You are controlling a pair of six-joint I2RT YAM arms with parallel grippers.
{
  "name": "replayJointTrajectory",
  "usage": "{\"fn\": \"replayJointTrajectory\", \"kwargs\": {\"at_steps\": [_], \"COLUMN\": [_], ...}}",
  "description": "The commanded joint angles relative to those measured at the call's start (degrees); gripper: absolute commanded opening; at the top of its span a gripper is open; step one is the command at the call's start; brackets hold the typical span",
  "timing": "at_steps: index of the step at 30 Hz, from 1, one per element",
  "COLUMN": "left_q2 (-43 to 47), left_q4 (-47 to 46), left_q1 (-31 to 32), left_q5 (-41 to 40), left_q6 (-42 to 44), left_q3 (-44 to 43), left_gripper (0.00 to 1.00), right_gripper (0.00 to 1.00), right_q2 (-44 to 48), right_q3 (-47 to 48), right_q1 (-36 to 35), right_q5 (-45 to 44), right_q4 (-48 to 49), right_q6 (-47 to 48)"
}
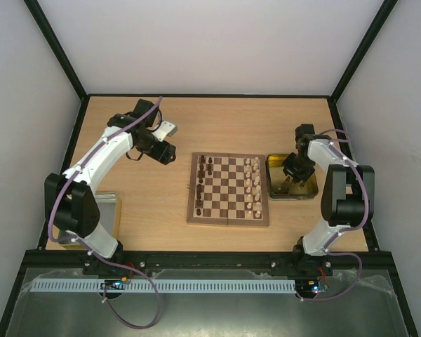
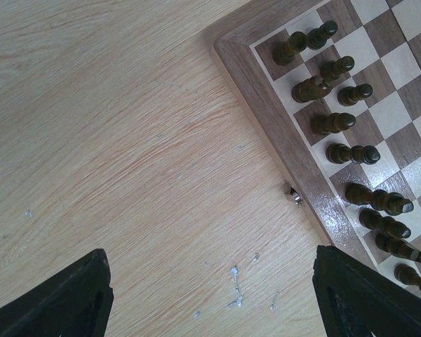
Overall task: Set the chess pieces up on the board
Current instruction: Pick up the chess piece from the storage box, then place the chess piece on the chessboard.
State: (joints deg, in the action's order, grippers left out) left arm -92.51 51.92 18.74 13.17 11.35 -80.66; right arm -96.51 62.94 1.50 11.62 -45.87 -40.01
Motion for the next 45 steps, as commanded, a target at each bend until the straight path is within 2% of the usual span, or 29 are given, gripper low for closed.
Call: {"fn": "replayJointTrajectory", "kwargs": {"at_steps": [1,14,20,28,31,36,45], "left_q2": [0.4,0.4,0.3,0.0,-0.2,-0.6,-0.5], "left_q4": [0.6,0.6,0.5,0.6,0.6,0.7,0.7], "left_q1": [0.3,0.3,0.3,0.2,0.2,0.2,0.3], "left_q5": [-0.4,-0.5,-0.5,-0.4,-0.3,-0.3,-0.5], "left_q6": [0.2,0.3,0.2,0.2,0.3,0.2,0.3], "left_q3": [0.1,0.3,0.4,-0.1,-0.1,-0.6,-0.2], "left_gripper": [0.78,0.78,0.78,0.78,0.78,0.78,0.78], "right_gripper": [0.25,0.19,0.09,0.07,0.07,0.08,0.08], "right_q2": [-1.1,-4.0,-4.2,0.6,2.7,3.6,-4.8], "right_q3": [-0.2,-0.6,-0.6,3.6,6.4,12.9,27.2], "right_q1": [0.3,0.3,0.3,-1.3,-5.5,-17.6,-38.0], "right_q5": [-0.2,-0.8,-0.8,-5.6,-8.4,-10.5,-10.9], "right_q4": [1.8,3.8,3.9,-2.2,-5.9,-12.0,-18.2], "right_q6": [0.5,1.1,1.2,3.2,3.3,1.6,0.4]}}
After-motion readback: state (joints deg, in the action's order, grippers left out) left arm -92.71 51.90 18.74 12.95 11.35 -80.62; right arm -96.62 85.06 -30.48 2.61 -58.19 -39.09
